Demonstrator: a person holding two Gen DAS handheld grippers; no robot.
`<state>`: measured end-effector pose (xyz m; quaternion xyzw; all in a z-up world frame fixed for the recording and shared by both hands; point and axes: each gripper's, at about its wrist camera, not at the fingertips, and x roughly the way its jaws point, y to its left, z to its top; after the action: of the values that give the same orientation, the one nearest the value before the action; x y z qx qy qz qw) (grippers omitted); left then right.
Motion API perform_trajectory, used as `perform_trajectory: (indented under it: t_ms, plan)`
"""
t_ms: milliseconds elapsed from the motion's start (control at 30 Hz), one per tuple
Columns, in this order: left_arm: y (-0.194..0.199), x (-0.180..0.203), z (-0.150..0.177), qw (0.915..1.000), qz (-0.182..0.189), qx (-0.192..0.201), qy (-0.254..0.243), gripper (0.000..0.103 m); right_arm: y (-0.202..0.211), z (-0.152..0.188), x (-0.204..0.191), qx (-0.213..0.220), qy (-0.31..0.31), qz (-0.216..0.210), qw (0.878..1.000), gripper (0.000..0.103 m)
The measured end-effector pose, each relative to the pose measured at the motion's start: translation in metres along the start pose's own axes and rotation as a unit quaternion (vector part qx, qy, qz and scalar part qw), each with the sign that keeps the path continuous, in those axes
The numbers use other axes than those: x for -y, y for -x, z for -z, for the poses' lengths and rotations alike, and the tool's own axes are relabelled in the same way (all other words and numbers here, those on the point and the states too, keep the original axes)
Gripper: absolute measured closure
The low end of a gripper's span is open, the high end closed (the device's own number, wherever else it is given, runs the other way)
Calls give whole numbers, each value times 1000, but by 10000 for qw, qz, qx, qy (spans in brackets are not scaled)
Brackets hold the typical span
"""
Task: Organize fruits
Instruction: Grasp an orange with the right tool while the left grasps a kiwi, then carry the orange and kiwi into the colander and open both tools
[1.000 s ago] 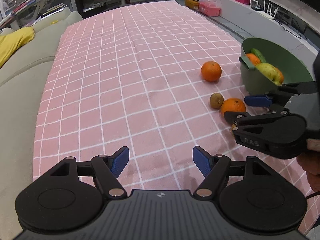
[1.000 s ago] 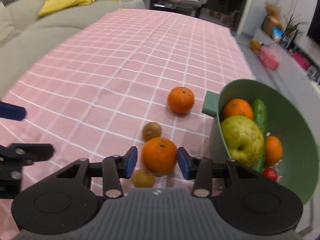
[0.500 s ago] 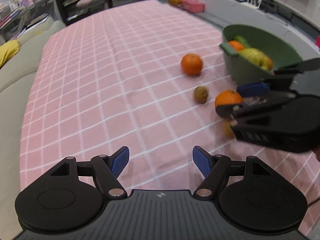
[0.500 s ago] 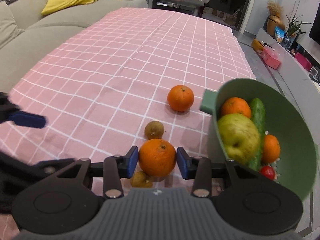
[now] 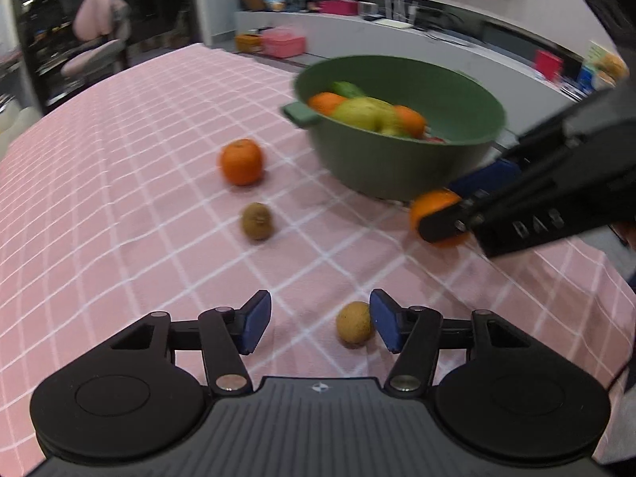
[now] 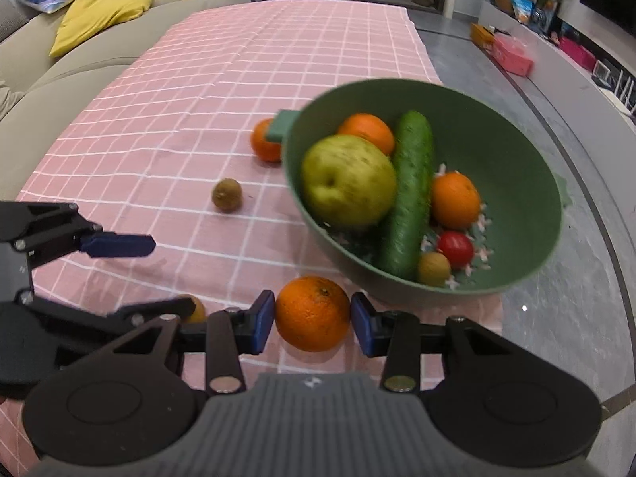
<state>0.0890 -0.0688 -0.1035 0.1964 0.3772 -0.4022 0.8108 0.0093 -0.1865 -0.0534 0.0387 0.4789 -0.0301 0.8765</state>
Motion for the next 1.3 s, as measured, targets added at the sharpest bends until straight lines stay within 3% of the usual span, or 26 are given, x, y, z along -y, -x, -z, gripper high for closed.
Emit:
perform_trajectory:
  t_ms: [67, 167, 400, 767, 933, 1100, 1300]
  plan:
    - [-5, 2, 1, 9999, 147, -40, 30, 37, -1, 0, 3, -25, -33, -13, 10000, 64]
    - [-15, 3, 3, 9991, 272, -322, 89, 57, -2, 0, 6, -53, -52, -61, 10000, 64]
    - [-14, -4, 4, 9989, 258, -341, 169, 75, -2, 1, 9, -76, -97, -89, 9999, 64]
    - [10, -8, 8, 9993, 45, -343, 112, 76, 8, -6, 7, 72, -62, -202, 9998, 64]
    - [33, -9, -7, 9997, -143, -12, 184, 76, 22, -12, 9, 221, -116, -403, 9989, 64]
    - [40, 0, -20, 9997, -235, 30, 52, 76, 44, -17, 12, 444, -157, -623, 9969, 64]
    - [40, 21, -52, 9995, -238, 217, 23, 76, 66, -35, 46, 766, -467, -679, 9937, 64]
